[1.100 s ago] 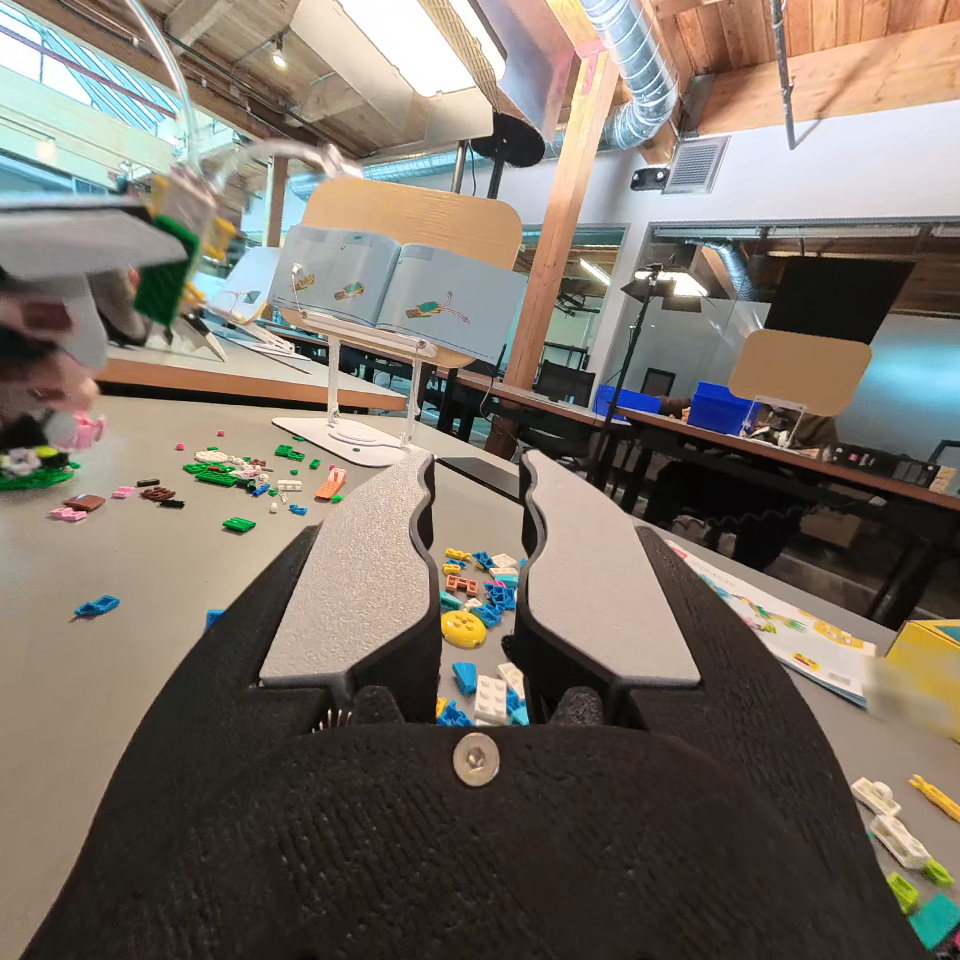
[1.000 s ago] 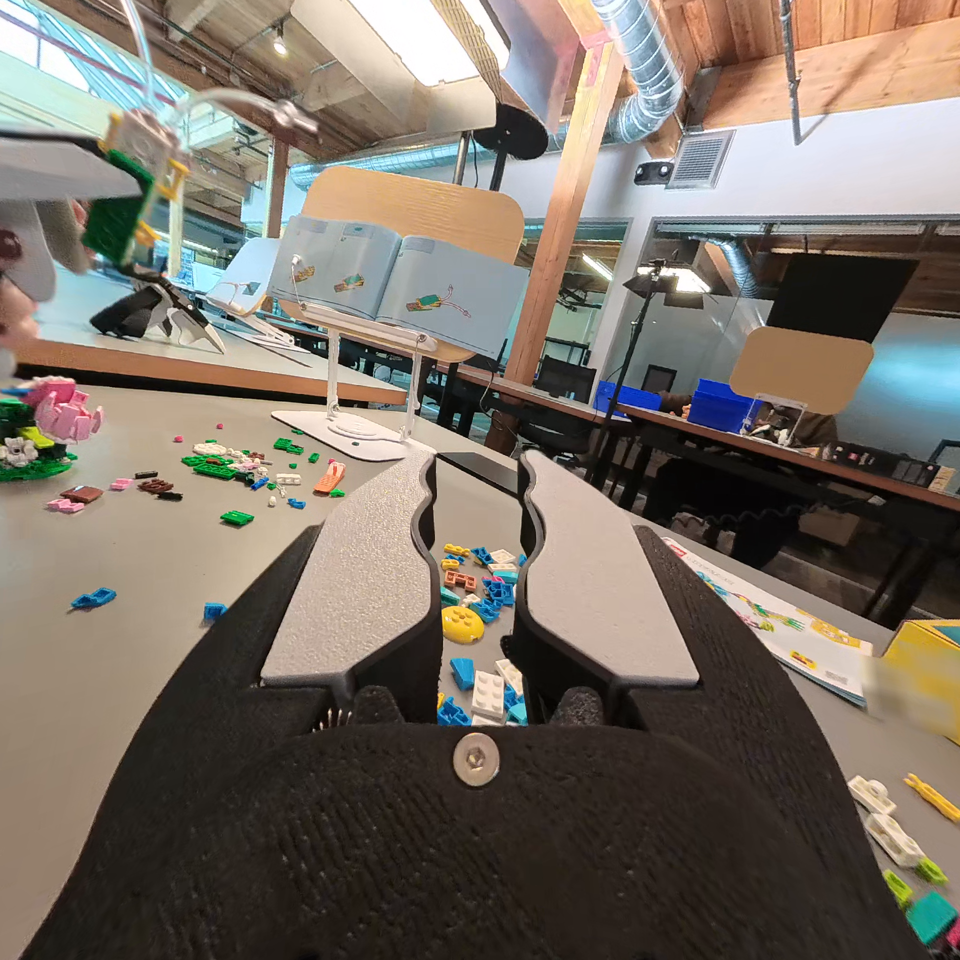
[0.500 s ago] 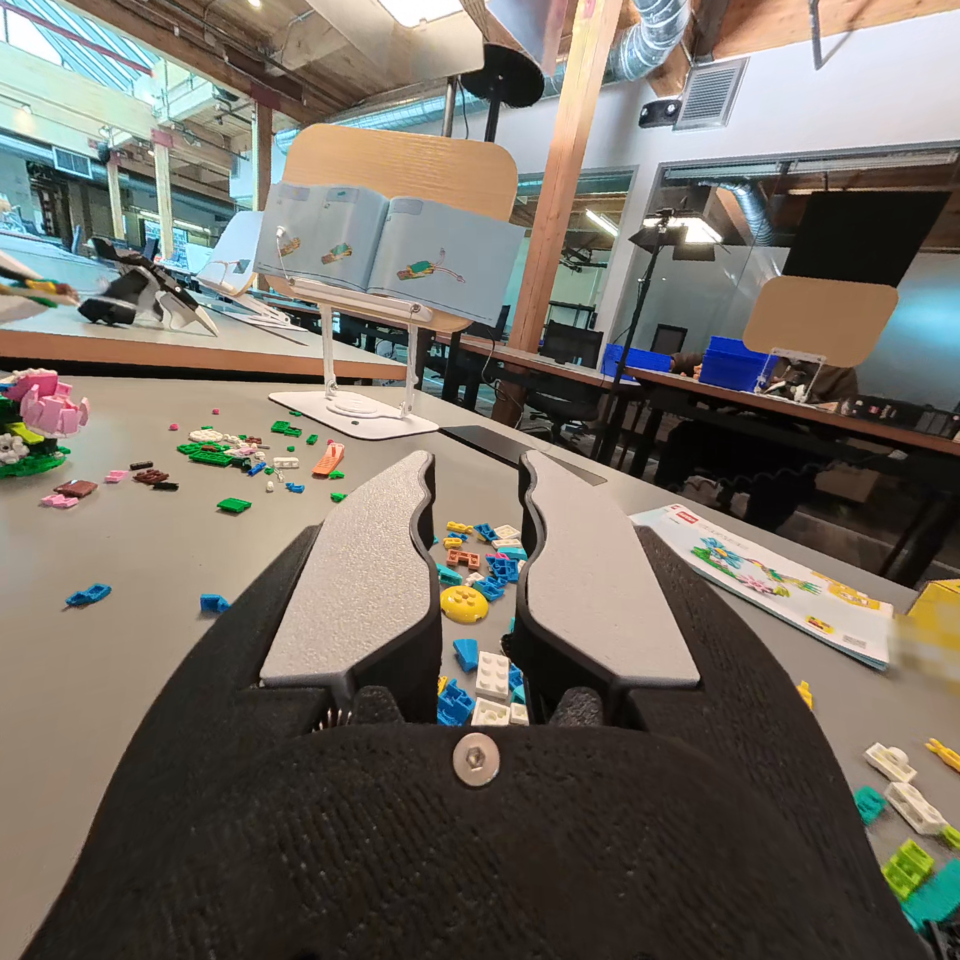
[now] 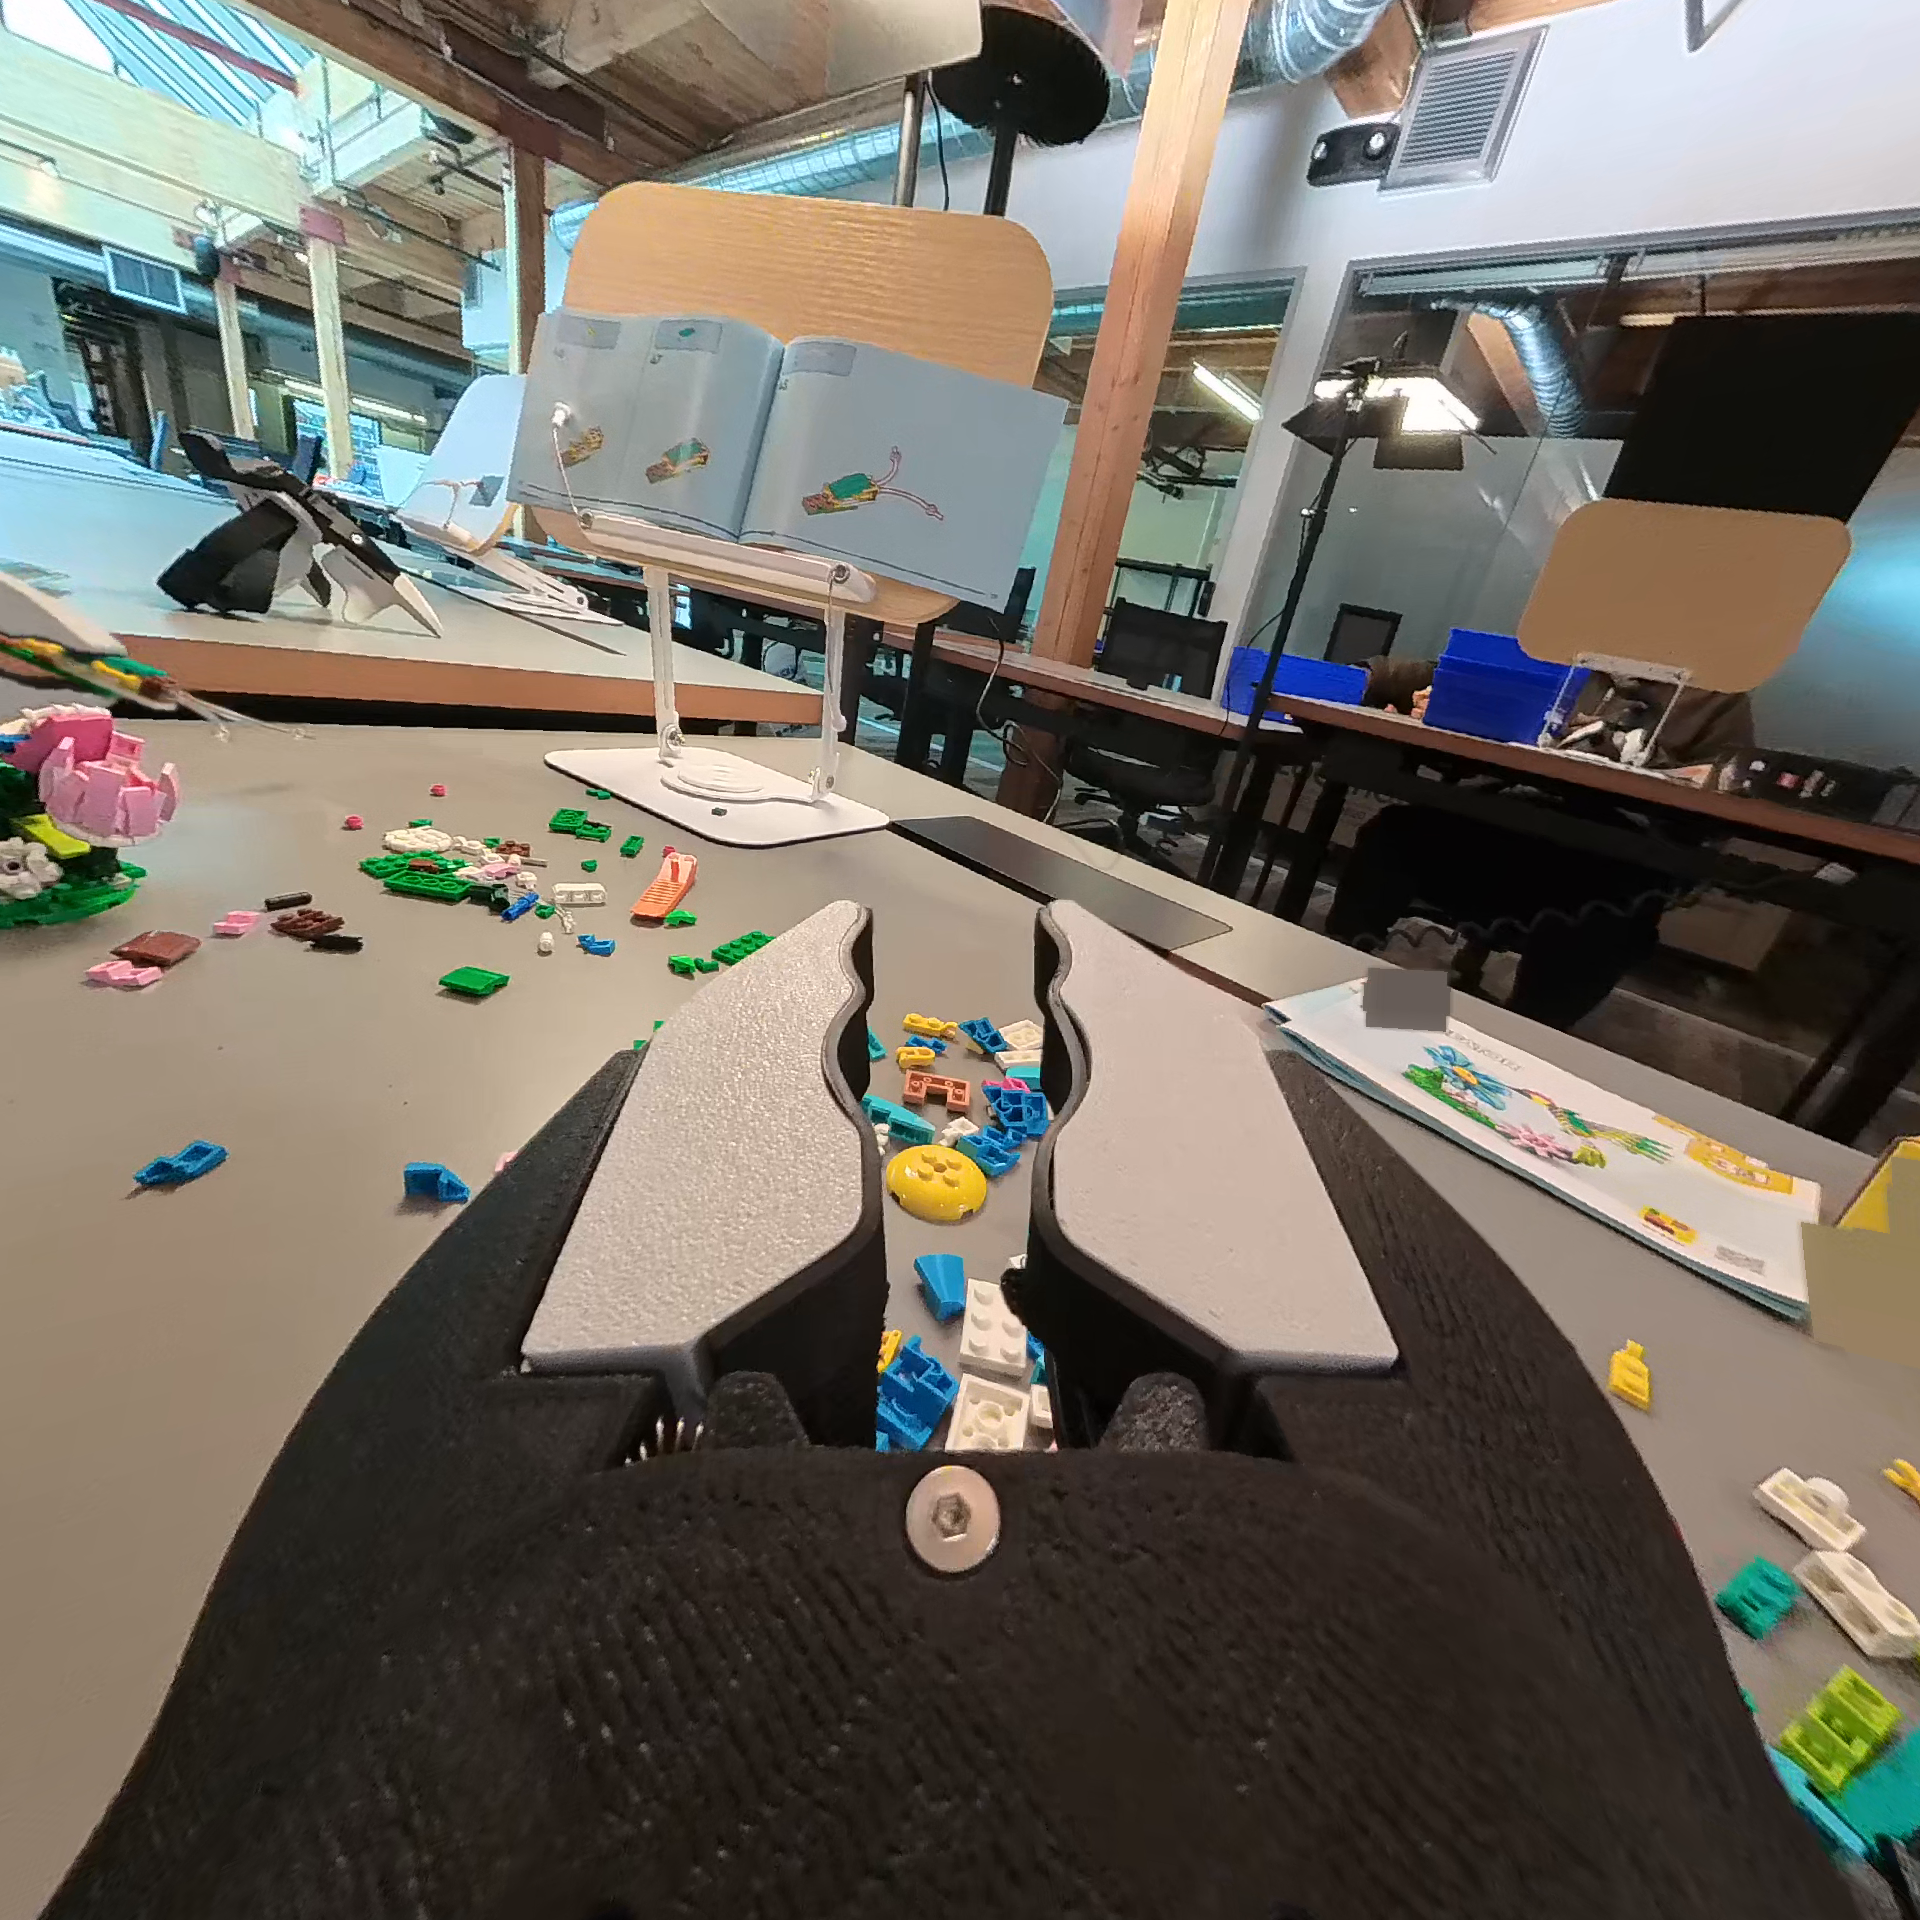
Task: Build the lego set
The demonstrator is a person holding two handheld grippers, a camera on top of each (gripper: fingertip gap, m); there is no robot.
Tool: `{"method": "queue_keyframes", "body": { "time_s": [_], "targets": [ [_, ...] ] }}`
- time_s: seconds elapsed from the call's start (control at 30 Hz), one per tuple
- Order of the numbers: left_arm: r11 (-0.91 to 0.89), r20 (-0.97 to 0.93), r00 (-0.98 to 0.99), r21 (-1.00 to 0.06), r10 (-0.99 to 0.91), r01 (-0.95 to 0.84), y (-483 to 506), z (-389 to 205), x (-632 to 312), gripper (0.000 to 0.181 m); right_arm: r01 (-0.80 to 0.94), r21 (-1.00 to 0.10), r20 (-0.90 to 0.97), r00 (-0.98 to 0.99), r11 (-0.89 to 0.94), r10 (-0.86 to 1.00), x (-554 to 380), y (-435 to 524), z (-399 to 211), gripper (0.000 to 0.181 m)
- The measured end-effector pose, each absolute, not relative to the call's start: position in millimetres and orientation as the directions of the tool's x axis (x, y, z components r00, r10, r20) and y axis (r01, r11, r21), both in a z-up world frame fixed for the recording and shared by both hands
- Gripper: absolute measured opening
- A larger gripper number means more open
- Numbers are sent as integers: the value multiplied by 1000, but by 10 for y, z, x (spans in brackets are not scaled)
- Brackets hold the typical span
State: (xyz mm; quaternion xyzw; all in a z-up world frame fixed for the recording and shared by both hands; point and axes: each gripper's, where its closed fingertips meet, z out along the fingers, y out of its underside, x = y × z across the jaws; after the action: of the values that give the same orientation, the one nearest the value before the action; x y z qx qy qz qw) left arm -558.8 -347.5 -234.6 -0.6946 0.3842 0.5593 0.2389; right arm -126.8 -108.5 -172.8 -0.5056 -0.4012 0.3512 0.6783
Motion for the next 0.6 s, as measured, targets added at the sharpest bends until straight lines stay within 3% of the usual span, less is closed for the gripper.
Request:
{"method": "queue_keyframes", "body": {
  "time_s": [0.33, 0.43, 0.6],
  "targets": [
    [-646, -880, 265, 60, -393, -761, -3487, -2529, -5582, 48, -68, -968, 189, 424, 240, 886, -1278, -1092, -1735, 27],
    [-677, -834, 374, -1, -405, -736, -3520, -2534, -5535, 58, -73, -970, 179, 420, 230, 890, -1279, -1088, -1735, 27],
    [-749, -677, 621, -155, -395, -644, -3562, -2540, -5462, 56, -79, -972, 170, 409, 220, 896, -1287, -1091, -1736, 27]
  ]
}}
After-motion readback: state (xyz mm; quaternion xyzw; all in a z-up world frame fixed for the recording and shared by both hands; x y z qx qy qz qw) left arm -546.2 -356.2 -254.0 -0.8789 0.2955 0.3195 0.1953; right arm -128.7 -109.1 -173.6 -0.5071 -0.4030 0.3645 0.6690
